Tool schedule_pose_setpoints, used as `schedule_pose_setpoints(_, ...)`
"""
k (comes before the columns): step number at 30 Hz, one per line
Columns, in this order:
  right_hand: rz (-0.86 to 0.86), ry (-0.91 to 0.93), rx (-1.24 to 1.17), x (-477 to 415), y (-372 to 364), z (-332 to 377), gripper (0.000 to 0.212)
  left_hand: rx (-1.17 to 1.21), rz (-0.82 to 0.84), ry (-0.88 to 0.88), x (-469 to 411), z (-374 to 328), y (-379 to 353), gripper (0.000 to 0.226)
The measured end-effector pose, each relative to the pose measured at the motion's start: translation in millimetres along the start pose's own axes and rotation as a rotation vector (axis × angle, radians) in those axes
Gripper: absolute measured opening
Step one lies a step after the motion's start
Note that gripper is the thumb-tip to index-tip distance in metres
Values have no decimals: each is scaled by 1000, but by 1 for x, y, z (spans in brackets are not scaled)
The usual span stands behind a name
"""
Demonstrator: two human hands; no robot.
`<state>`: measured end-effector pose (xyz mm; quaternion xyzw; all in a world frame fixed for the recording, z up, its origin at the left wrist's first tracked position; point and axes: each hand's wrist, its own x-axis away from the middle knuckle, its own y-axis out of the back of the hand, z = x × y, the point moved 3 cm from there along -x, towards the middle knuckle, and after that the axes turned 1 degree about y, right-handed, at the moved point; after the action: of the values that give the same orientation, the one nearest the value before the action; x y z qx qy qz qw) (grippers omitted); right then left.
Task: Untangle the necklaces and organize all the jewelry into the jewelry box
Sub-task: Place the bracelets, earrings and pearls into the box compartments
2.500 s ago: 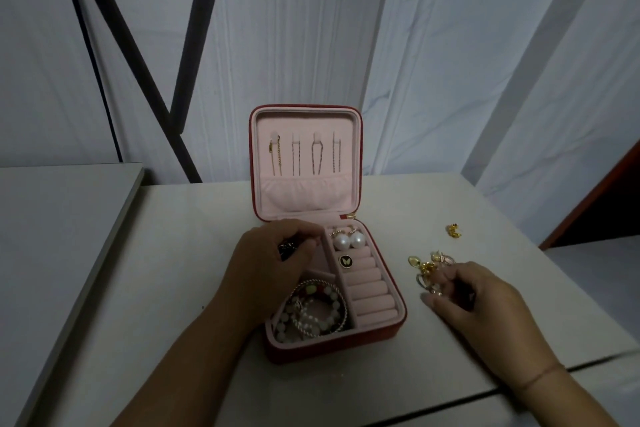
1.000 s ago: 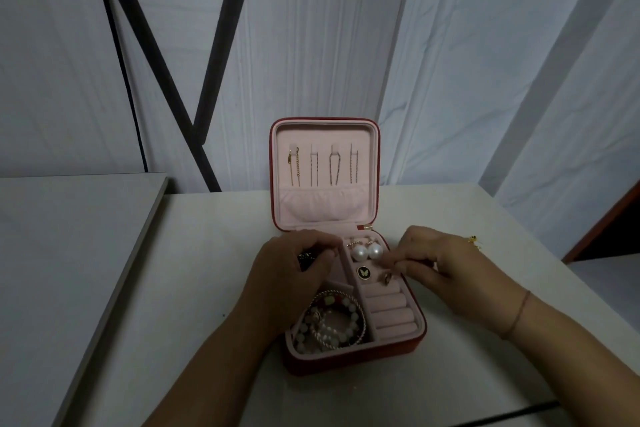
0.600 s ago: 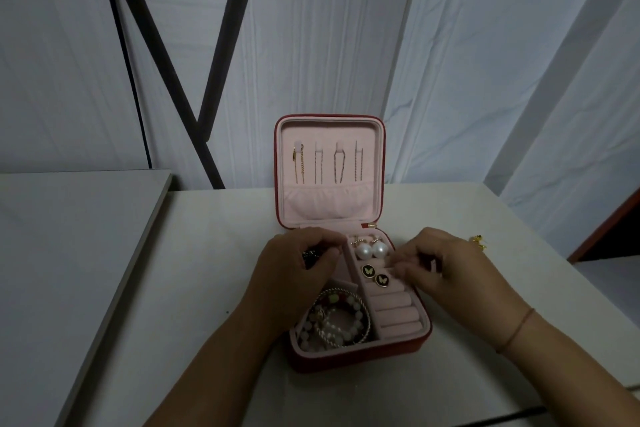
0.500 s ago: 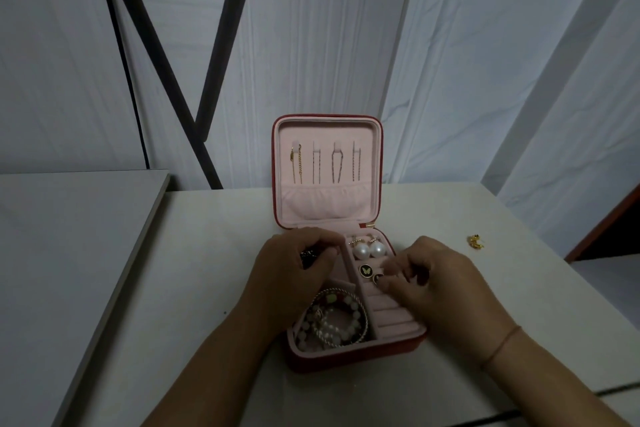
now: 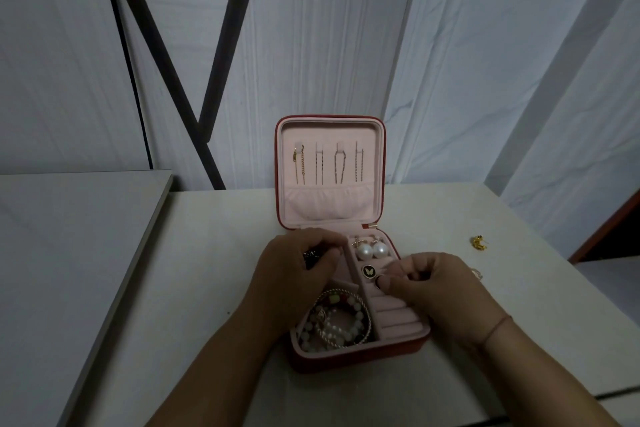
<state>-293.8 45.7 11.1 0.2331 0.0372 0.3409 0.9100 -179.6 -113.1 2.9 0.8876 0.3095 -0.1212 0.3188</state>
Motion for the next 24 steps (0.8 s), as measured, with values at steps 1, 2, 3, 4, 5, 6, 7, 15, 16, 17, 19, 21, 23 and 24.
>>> schedule_pose_setpoints(1,16,-6,-45,1,1,1,6,3,1,1,0,0,0,25)
schedule_pose_setpoints(2,27,-7,-74,0,3,2,7,4,0,1,0,0,0,25)
schedule_pose_setpoints(3,26,-9,-85,-1,6,3,7,3,-1,0,0,0,0,25)
schedule_pose_setpoints(4,17,-7,-64,-4,9,3,5,-1,-2,-1,0,0,0,24)
schedule_pose_setpoints(5,16,-11,-32,-6,12,5,5,-4,-2,-2,0,0,0,24)
schedule_pose_setpoints(6,30,-11,12,-8,15,7,6,-6,-2,0,0,0,0,24)
schedule_pose_setpoints(7,56,-11,58,-9,16,10,7,-4,-1,3,0,0,0,24)
schedule_pose_setpoints(15,58,39,307,-24,15,23,12,-1,-4,-2,0,0,0,24)
schedule_pose_setpoints(16,44,53,315,-24,14,23,14,-2,-7,-5,0,0,0,25)
schedule_pose_setpoints(17,32,66,311,-24,14,22,15,-3,-8,-6,0,0,0,25)
schedule_pose_setpoints(19,15,78,283,-23,15,19,12,0,-8,-1,0,0,0,25)
schedule_pose_setpoints(21,47,72,270,-20,16,21,7,0,-10,-5,0,0,0,25)
schedule_pose_setpoints(23,105,55,259,-20,15,22,6,-5,-11,-9,0,-1,0,25)
schedule_pose_setpoints(24,122,51,257,-20,14,22,6,-6,-10,-7,0,-1,0,25)
